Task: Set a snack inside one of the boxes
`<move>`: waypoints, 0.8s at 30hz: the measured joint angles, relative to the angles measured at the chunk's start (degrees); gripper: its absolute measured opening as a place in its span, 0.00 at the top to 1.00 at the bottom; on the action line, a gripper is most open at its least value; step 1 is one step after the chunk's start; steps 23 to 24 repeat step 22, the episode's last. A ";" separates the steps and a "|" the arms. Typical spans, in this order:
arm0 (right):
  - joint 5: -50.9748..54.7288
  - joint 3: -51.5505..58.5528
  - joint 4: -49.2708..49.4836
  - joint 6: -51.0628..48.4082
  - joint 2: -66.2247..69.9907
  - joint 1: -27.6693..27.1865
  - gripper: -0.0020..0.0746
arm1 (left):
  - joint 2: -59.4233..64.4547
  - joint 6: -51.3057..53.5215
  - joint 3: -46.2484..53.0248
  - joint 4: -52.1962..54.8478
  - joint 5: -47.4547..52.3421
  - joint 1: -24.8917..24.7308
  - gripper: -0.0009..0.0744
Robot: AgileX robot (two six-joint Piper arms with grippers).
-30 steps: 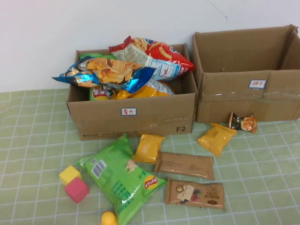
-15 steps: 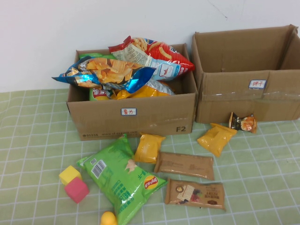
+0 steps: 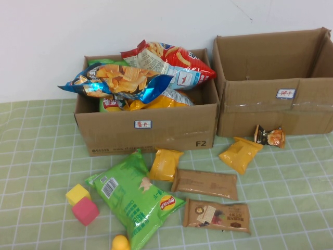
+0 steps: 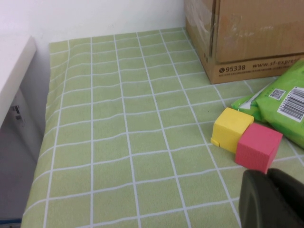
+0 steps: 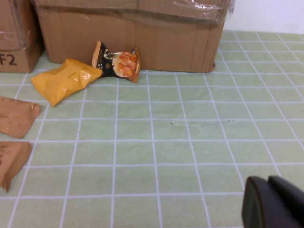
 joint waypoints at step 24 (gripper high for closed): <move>0.00 0.00 0.32 0.95 -0.02 -0.47 0.98 | 0.00 0.00 0.00 0.00 -0.11 0.00 0.99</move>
